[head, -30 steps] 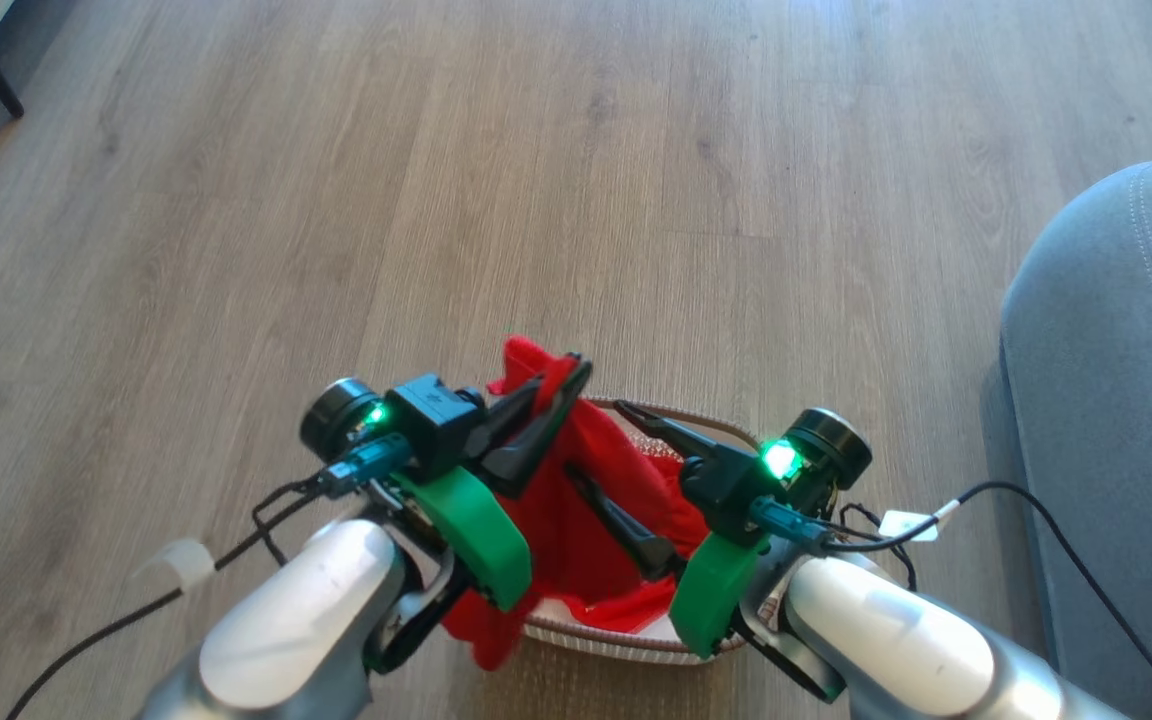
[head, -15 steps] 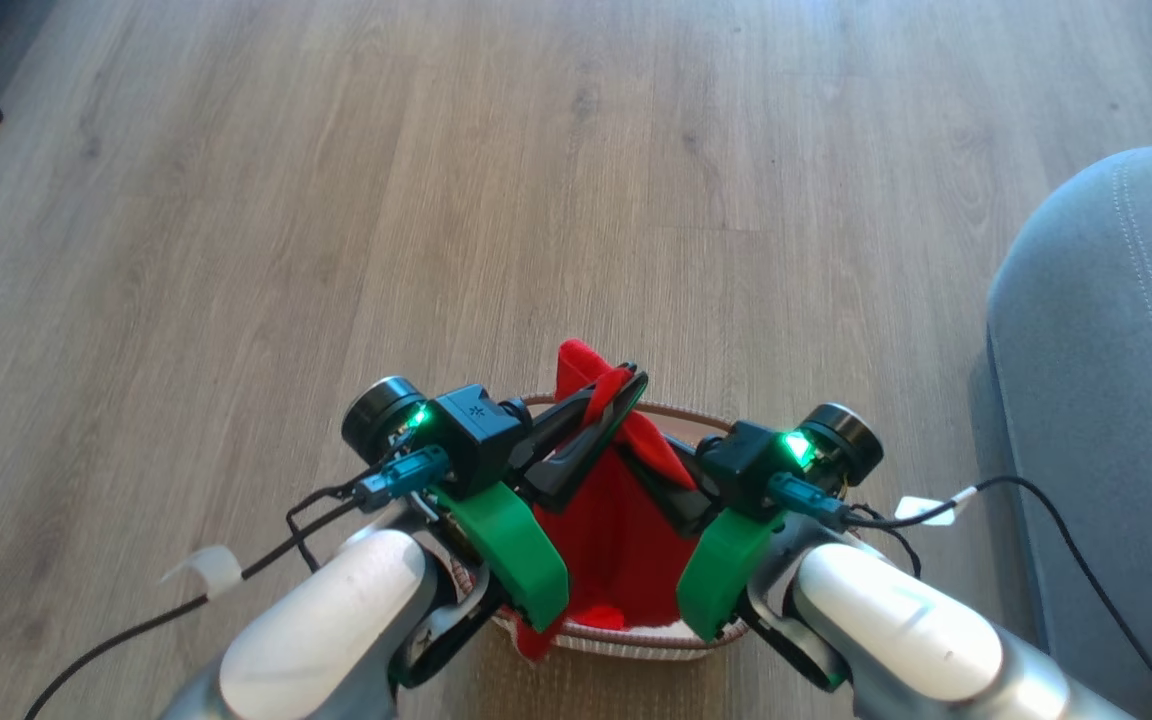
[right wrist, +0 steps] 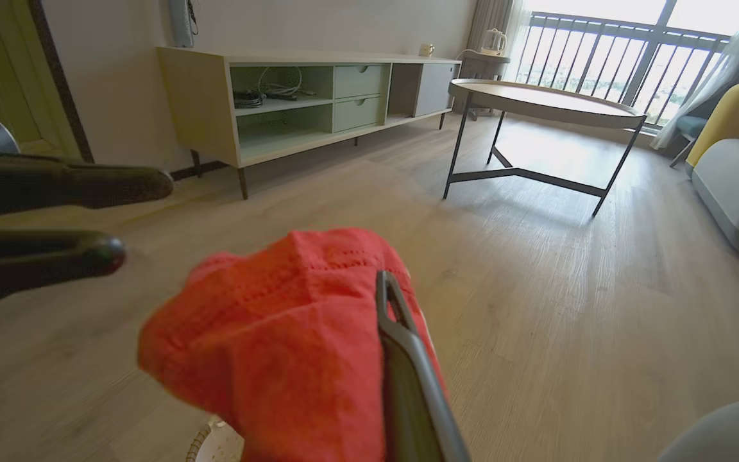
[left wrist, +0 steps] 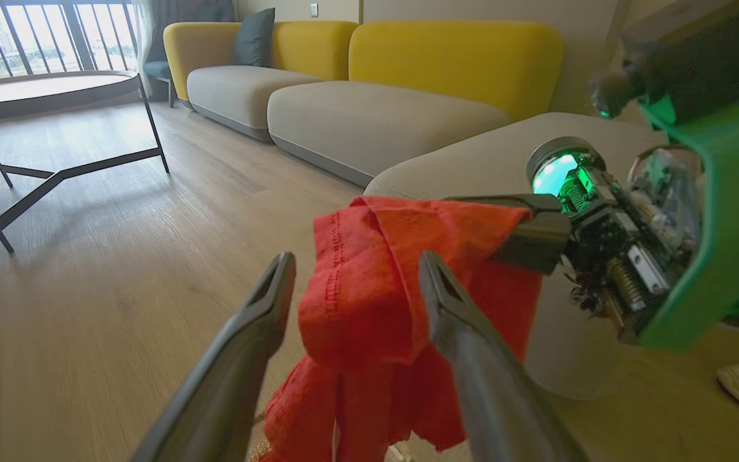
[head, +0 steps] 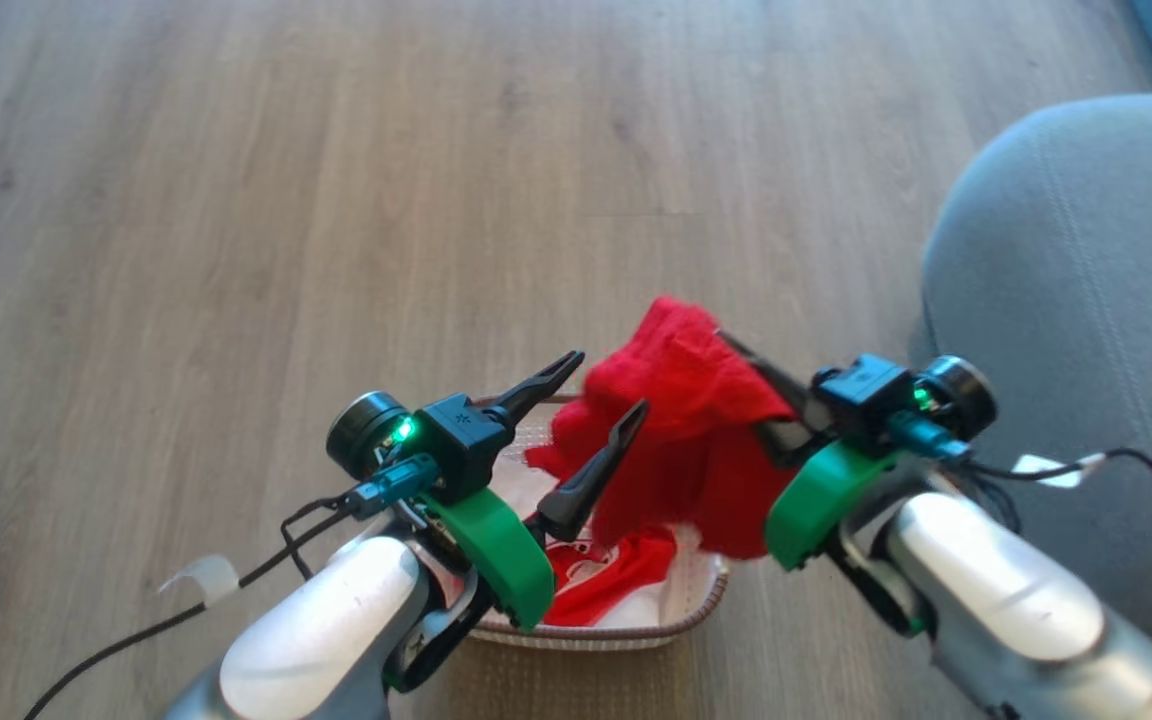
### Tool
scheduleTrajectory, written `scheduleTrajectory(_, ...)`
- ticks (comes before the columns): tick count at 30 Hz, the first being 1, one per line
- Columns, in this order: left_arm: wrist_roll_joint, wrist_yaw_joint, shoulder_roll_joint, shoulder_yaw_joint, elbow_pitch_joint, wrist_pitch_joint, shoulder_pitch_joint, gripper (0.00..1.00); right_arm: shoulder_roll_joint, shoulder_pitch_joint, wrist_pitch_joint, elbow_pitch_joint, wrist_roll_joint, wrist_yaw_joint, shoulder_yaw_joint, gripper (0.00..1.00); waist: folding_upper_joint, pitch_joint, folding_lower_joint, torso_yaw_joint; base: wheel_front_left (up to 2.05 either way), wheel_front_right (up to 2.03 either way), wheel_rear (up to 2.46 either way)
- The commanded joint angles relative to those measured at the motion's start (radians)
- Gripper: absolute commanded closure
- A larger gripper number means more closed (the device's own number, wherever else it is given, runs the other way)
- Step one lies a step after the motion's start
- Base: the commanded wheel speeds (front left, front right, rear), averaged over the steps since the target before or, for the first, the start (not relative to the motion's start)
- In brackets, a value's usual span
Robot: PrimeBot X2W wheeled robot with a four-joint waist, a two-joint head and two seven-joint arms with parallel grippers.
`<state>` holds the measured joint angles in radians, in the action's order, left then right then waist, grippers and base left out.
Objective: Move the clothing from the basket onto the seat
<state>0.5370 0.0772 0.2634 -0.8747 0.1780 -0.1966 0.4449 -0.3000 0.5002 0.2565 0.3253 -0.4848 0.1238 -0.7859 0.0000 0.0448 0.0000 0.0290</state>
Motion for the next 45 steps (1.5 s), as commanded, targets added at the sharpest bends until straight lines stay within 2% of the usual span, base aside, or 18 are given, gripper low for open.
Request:
scheduleTrajectory(1,-0.007,-0.005,0.004,0.035,-0.023,-0.01,0.031,0.0,-0.009,-0.009,0.005,-0.037,-0.003,0.007,0.016,1.0,0.0,0.009,0.0,-0.028,0.0,0.0,0.0)
scheduleTrajectory(11,-0.03,-0.005,-0.015,0.016,0.015,-0.038,0.039,0.0,-0.099,-0.049,0.005,-0.107,0.021,0.007,0.154,1.0,0.0,0.058,0.0,-0.178,0.0,0.0,0.0)
scheduleTrajectory(21,-0.039,0.002,-0.033,-0.009,0.034,-0.046,0.044,0.0,-0.139,-0.096,0.005,-0.131,0.034,0.007,0.244,1.0,0.0,0.079,0.0,-0.237,0.0,0.0,0.0)
scheduleTrajectory(28,-0.045,0.005,-0.039,-0.024,0.035,-0.044,0.055,0.0,-0.15,-0.106,0.005,-0.146,0.04,0.007,0.311,1.0,0.0,0.12,0.0,-0.227,0.0,0.0,0.0)
scheduleTrajectory(33,-0.057,0.006,-0.044,-0.032,0.034,-0.035,0.087,0.0,-0.15,-0.07,0.005,-0.115,0.016,0.007,0.396,1.0,0.0,0.19,0.0,-0.202,0.0,0.0,0.0)
scheduleTrajectory(38,-0.07,0.008,-0.053,-0.037,0.039,-0.03,0.126,0.0,-0.152,0.045,-0.005,-0.049,-0.03,0.007,0.492,1.0,0.0,0.287,0.0,-0.169,0.0,0.0,0.0)
scheduleTrajectory(45,-0.073,0.005,-0.068,-0.027,0.055,-0.036,0.162,0.0,-0.192,0.245,-0.041,0.043,-0.052,0.007,0.597,1.0,0.0,0.397,0.0,-0.117,0.0,0.0,0.0)
